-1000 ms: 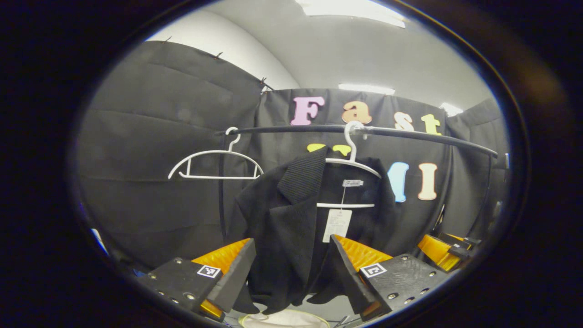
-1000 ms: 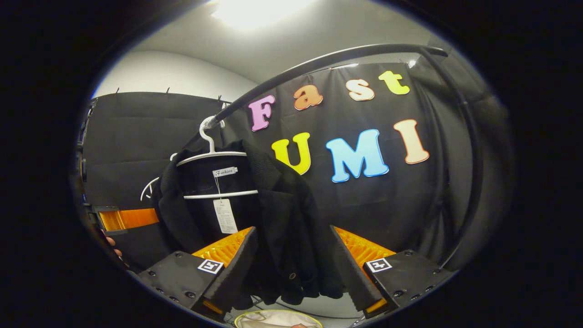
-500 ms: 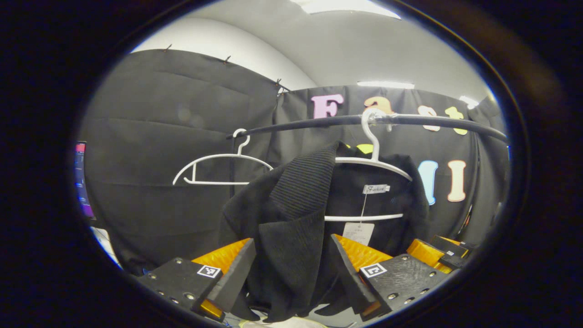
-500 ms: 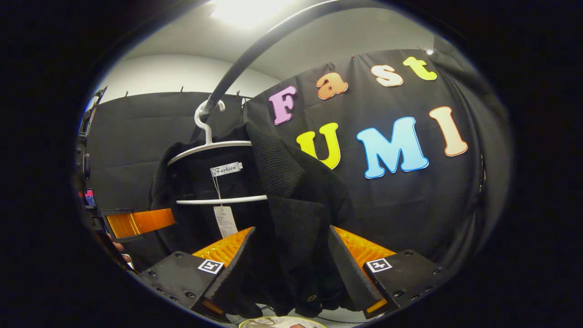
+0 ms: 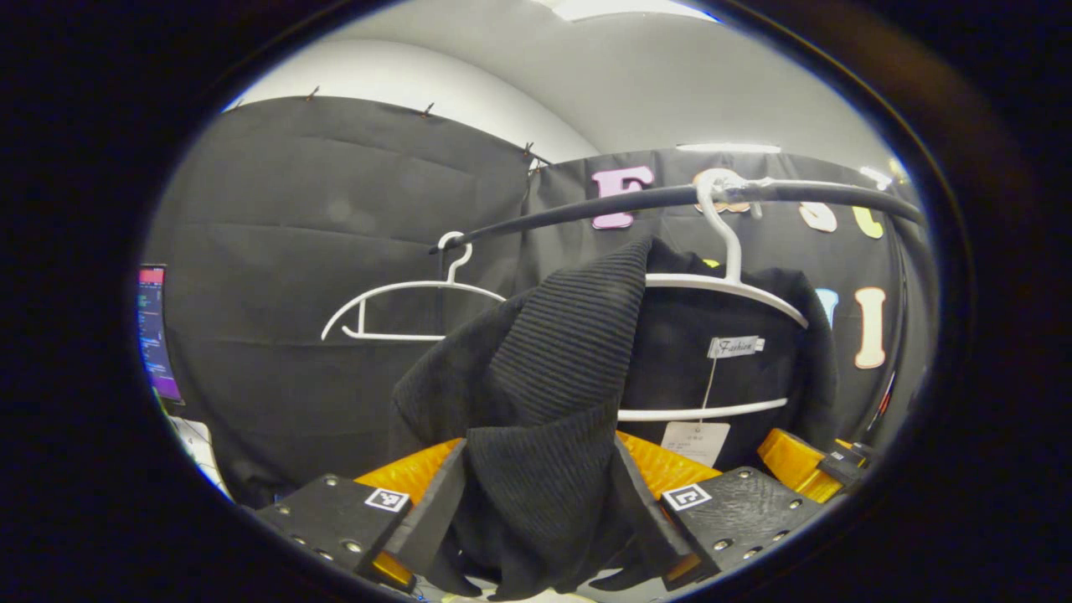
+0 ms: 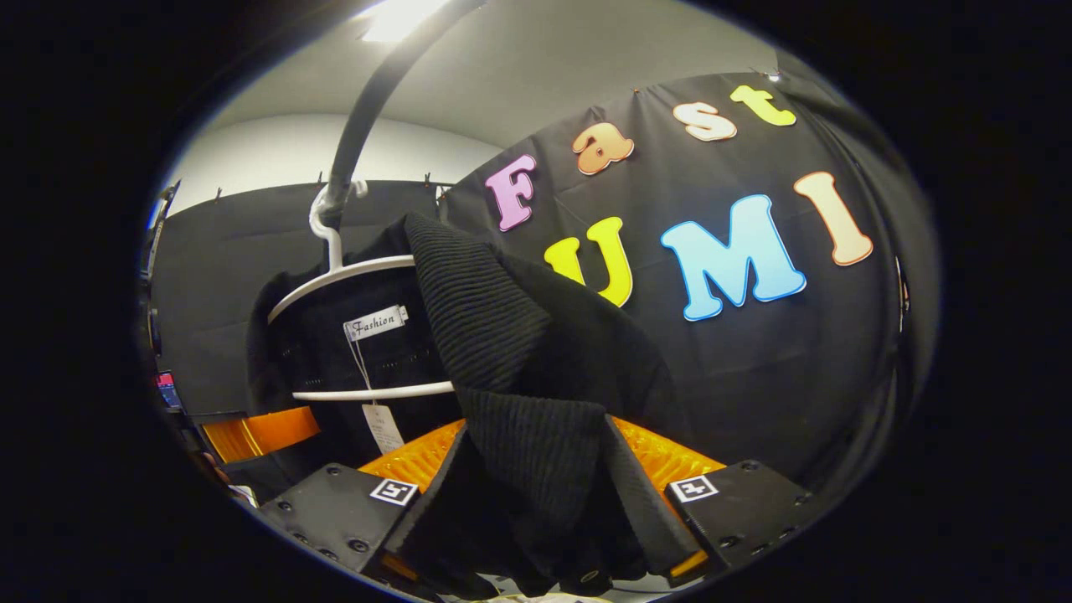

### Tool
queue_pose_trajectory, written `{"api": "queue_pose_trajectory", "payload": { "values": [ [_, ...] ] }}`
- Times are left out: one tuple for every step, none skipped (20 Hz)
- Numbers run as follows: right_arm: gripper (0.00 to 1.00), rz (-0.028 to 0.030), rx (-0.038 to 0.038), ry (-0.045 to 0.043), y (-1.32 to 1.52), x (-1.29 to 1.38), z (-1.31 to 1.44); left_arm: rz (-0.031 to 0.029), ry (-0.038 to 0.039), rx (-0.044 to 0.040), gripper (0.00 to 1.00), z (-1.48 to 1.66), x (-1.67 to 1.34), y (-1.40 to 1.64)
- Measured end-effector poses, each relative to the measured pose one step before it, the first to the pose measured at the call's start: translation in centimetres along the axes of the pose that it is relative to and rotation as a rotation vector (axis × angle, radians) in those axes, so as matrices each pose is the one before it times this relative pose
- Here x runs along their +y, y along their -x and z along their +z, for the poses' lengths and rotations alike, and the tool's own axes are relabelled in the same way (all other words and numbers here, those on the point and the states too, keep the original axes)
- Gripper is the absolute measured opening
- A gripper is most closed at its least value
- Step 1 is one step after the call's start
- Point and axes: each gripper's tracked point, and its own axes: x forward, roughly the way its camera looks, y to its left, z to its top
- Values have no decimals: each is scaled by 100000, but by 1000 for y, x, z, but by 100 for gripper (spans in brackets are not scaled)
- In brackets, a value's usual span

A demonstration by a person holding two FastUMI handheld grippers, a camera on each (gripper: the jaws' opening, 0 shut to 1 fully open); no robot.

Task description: Grasp the clothes on the hanger with both hands and then place them into the laundry hamper below.

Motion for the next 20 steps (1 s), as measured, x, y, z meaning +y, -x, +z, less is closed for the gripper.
{"api": "queue_pose_trajectory", "payload": {
  "values": [
    [88, 129, -261, 403, -5, -102, 163, -889, -1776, 57, 91, 56, -230, -175],
    [69, 393, -31, 402, -399, -81, 18, 1197, -1684, -1065, 92, 327, 16, 52],
    [63, 387, -156, 327, -270, -138, 108, 1842, -799, -1060, 76, 351, 326, -29],
    [49, 325, -315, 441, -22, 35, 84, -2471, 807, -340, 60, 64, -658, 167],
    [37, 1169, -701, 294, 201, 105, 320, 962, -359, -266, 45, -265, -219, -504],
    [24, 557, 817, -1163, 145, 59, -51, 2364, 787, -666, 29, 264, 902, 640],
    [12, 5244, 1047, -2472, 488, 807, -19, -3559, 1209, 589, 14, 148, -500, 645],
    [16, 5094, 780, -2133, 50, 648, 0, -1637, 1114, -80, 11, -358, 103, -13],
    [10, 3319, 395, -875, -340, 275, -42, -2152, 1160, 236, 8, 323, -359, 295],
    [4, 3632, 6, 251, 442, 623, 294, -2017, 2077, 68, 5, 142, 18, 288],
    [2, 597, 898, 1892, 309, 4, -74, -2006, 3405, -28, 4, -52, 99, 104],
    [4, -673, -545, 1077, 386, -593, 251, -1753, 2998, 197, 2, 51, -146, 194],
    [4, -810, -877, -203, 164, -435, 416, -875, 1667, -493, 1, 214, 143, 327],
    [4, -740, -418, -801, 212, -116, 70, -53, 621, -1004, 1, 408, 253, 452],
    [4, -633, -287, -1116, 186, -306, 225, 777, -293, -1026, 2, 375, 269, 394],
    [2, -611, -323, -919, 229, -177, 189, 388, -337, -879, 2, 440, 174, 468],
    [4, -684, -518, -377, 238, -342, 319, 20, -150, -706, 1, 317, -20, 408],
    [6, -651, -579, -132, 264, -297, 257, -445, -173, -715, 1, 483, -20, 315],
    [4, 66, -66, -729, 173, -286, 184, -649, -760, -487, 1, 205, -23, 206],
    [4, 4, 199, -659, 193, 33, 22, -754, -1262, 185, 1, 250, -31, 224]
  ]
}}
